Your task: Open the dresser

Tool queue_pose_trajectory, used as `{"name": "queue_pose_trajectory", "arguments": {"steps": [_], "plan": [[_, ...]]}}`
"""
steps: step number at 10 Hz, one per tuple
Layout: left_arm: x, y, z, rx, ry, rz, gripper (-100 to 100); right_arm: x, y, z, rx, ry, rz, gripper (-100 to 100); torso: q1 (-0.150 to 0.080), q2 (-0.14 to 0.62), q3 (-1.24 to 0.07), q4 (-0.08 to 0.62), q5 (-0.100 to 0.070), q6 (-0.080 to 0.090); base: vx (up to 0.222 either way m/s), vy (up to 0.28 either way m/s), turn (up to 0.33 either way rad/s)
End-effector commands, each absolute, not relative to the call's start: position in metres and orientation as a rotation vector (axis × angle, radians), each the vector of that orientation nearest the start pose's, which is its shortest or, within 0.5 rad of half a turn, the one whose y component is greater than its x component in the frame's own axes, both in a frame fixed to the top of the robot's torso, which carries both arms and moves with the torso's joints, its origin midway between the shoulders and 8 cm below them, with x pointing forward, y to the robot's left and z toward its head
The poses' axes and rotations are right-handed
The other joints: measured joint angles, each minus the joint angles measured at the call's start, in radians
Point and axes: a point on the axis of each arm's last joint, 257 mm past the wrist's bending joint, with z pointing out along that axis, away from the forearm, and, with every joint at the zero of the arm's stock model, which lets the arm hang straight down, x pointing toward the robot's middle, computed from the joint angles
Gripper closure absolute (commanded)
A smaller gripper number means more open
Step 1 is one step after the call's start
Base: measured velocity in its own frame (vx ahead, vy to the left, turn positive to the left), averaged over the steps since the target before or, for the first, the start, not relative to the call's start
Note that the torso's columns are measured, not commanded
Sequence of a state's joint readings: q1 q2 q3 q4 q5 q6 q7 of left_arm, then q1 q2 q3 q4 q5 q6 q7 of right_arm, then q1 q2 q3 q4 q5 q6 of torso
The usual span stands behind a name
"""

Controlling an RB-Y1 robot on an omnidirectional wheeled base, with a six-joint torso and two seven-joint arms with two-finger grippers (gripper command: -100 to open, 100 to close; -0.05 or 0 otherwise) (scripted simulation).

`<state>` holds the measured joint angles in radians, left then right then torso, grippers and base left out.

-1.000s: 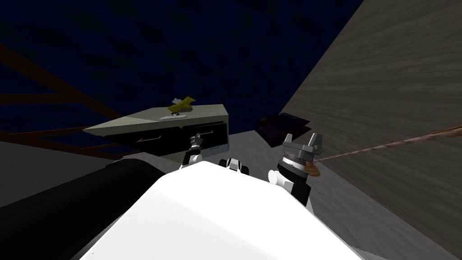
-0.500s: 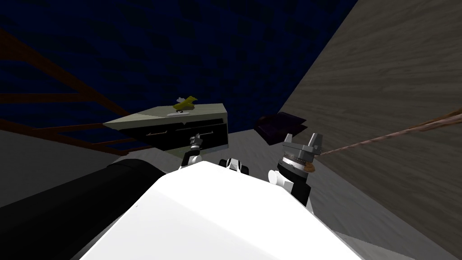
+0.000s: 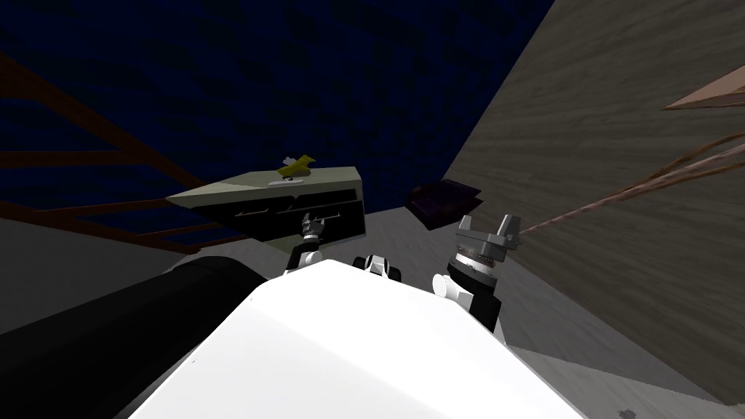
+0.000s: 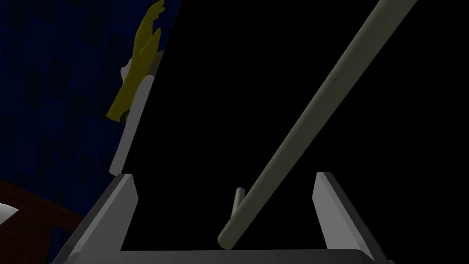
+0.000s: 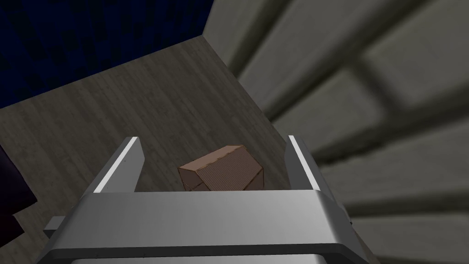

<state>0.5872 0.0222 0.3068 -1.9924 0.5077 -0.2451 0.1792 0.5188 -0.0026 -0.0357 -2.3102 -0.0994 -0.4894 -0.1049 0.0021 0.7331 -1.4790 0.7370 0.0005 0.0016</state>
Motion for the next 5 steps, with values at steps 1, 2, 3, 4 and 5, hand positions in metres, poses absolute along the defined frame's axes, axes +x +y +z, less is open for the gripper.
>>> {"name": "queue_pose_trajectory", "arguments": {"steps": [1, 2, 3, 4, 5], "plan": [[0.309, 0.49, -0.168, -1.478, 0.41, -1.191, -100, 0.334, -0.303, 0.031, 0.746, 0.516, 1.421, 0, 0.0, 0.002, 0.002, 0.001, 0.0, -0.001, -0.013, -0.007, -0.114], [0.305, 0.495, -0.162, -1.478, 0.401, -1.181, -100, 0.334, -0.303, 0.031, 0.746, 0.516, 1.421, 0, -0.001, 0.004, 0.003, 0.001, 0.0, -0.001, -0.012, -0.006, -0.11], [0.301, 0.5, -0.157, -1.478, 0.392, -1.17, -100, 0.334, -0.303, 0.031, 0.746, 0.516, 1.421, 0, -0.002, 0.005, 0.003, 0.001, -0.001, -0.002, -0.018, -0.013, -0.153], [0.296, 0.505, -0.151, -1.478, 0.383, -1.16, -100, 0.334, -0.303, 0.031, 0.746, 0.516, 1.421, 0, -0.003, 0.006, 0.003, 0.001, -0.001, -0.001, -0.018, -0.015, -0.135], [0.291, 0.509, -0.145, -1.478, 0.375, -1.149, -100, 0.334, -0.303, 0.031, 0.746, 0.516, 1.421, 0, -0.003, 0.006, 0.003, 0.001, -0.001, -0.002, -0.023, -0.018, -0.113]]}}
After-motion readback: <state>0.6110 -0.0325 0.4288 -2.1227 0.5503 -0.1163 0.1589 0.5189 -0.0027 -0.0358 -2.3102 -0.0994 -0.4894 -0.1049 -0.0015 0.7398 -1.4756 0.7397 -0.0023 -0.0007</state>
